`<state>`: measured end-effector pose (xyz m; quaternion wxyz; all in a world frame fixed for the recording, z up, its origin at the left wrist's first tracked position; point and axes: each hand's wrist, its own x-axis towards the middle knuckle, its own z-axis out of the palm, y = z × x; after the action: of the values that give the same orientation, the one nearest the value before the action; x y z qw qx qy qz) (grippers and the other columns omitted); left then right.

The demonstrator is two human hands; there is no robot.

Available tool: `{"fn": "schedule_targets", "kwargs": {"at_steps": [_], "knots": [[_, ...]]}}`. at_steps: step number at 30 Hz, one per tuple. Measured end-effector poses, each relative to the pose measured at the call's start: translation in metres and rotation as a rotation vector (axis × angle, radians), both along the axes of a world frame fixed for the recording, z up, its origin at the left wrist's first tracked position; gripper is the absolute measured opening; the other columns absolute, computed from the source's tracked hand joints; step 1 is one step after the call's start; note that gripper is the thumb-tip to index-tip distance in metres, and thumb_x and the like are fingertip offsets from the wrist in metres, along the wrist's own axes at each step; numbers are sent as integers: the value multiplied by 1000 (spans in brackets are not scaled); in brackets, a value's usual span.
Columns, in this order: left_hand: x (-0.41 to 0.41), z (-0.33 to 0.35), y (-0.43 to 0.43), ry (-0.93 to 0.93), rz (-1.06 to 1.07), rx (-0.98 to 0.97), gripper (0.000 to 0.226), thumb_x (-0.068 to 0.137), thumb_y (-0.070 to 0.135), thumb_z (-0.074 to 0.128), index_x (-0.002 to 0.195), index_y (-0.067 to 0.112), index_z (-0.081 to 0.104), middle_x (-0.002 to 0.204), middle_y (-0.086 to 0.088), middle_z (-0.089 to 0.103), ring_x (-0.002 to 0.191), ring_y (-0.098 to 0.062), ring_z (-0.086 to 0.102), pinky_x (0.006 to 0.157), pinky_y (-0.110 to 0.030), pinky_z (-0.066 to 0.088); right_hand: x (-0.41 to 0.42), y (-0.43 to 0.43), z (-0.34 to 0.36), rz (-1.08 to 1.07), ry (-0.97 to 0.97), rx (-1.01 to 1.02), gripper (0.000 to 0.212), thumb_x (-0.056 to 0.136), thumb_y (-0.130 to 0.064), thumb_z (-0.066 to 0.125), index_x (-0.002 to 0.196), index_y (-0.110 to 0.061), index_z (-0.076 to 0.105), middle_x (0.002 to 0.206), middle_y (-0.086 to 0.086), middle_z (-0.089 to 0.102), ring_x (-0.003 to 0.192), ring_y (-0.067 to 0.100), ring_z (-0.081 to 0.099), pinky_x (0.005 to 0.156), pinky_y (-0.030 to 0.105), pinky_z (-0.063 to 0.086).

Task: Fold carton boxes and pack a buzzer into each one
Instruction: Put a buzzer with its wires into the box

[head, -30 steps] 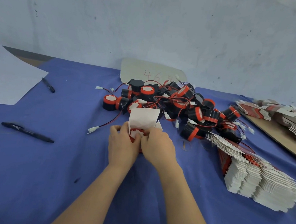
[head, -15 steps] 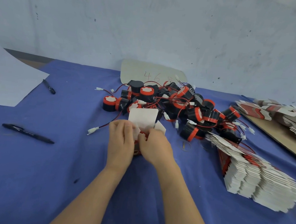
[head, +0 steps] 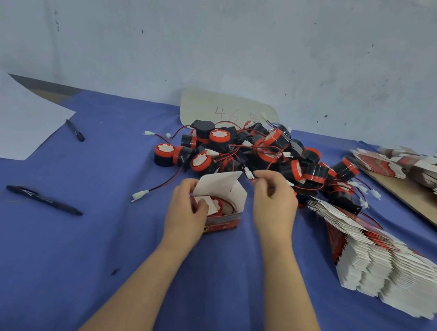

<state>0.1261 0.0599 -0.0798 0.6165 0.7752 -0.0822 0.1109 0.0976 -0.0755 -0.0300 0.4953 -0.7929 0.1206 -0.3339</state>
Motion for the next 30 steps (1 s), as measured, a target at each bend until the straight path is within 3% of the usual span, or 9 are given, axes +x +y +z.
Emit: {"fn": "schedule_targets", "kwargs": {"at_steps": [4, 8, 12, 15, 17, 21, 24, 27, 30], "knots": [[2, -3, 0, -29, 16, 20, 24, 94, 5, 48, 107, 24, 50, 116, -2, 57, 100, -19, 60, 73, -26, 49, 3, -2, -8, 101, 189, -25, 19, 95, -24, 51, 81, -15, 61, 73, -5, 59, 67, 7, 50, 57, 21, 38], [3, -3, 1, -43, 21, 28, 22, 94, 7, 49, 101, 28, 48, 114, -2, 55, 99, -21, 60, 66, -21, 46, 4, -5, -14, 212, 233, -24, 21, 95, -30, 56, 88, -10, 61, 73, -6, 56, 67, 7, 49, 61, 21, 41], [3, -5, 1, -35, 14, -12, 23, 95, 8, 49, 109, 25, 45, 115, -4, 57, 97, -19, 61, 74, -27, 53, 4, -4, -18, 341, 215, 324, 15, 95, -24, 55, 106, -18, 64, 94, 1, 66, 87, 14, 62, 81, 31, 52], [1, -7, -1, -71, 65, 63, 27, 95, 9, 50, 106, 26, 32, 107, -17, 54, 69, -11, 49, 48, -12, 37, 7, -2, -22, 340, 223, 450, 21, 95, -23, 54, 113, -20, 65, 110, 3, 68, 101, 17, 64, 89, 39, 54], [-1, -7, -1, -140, 81, 128, 29, 94, 6, 49, 104, 26, 30, 118, -13, 49, 67, -14, 46, 46, -13, 33, 8, 0, -23, 313, 210, 458, 19, 95, -22, 52, 104, -21, 69, 108, 1, 69, 100, 15, 64, 86, 37, 55], [1, -5, 1, -201, 54, 190, 23, 94, 5, 48, 112, 19, 48, 123, 3, 44, 67, -13, 44, 54, -11, 38, 9, 0, -24, 314, 220, 447, 20, 94, -22, 52, 98, -21, 72, 105, -1, 71, 96, 11, 65, 82, 33, 55], [3, -5, 1, -141, 31, 190, 33, 96, 11, 46, 125, 25, 49, 102, 5, 54, 69, -8, 49, 55, -9, 37, 8, 0, -24, 356, 256, 432, 18, 94, -26, 56, 104, -20, 69, 101, -4, 71, 92, 9, 65, 74, 25, 52], [3, -6, 1, -122, 21, 168, 27, 95, 11, 47, 116, 29, 46, 74, 7, 50, 61, -9, 46, 51, -10, 36, 7, 4, -28, 397, 315, 304, 16, 93, -21, 59, 109, -22, 61, 107, -4, 67, 92, 9, 62, 67, 17, 46], [2, -7, 1, -82, 49, 131, 26, 95, 10, 49, 105, 26, 31, 67, 6, 47, 57, -10, 47, 46, -16, 34, 8, 6, -30, 380, 328, 153, 14, 93, -17, 58, 106, -19, 62, 113, -3, 62, 98, 13, 59, 66, 12, 45]]}}
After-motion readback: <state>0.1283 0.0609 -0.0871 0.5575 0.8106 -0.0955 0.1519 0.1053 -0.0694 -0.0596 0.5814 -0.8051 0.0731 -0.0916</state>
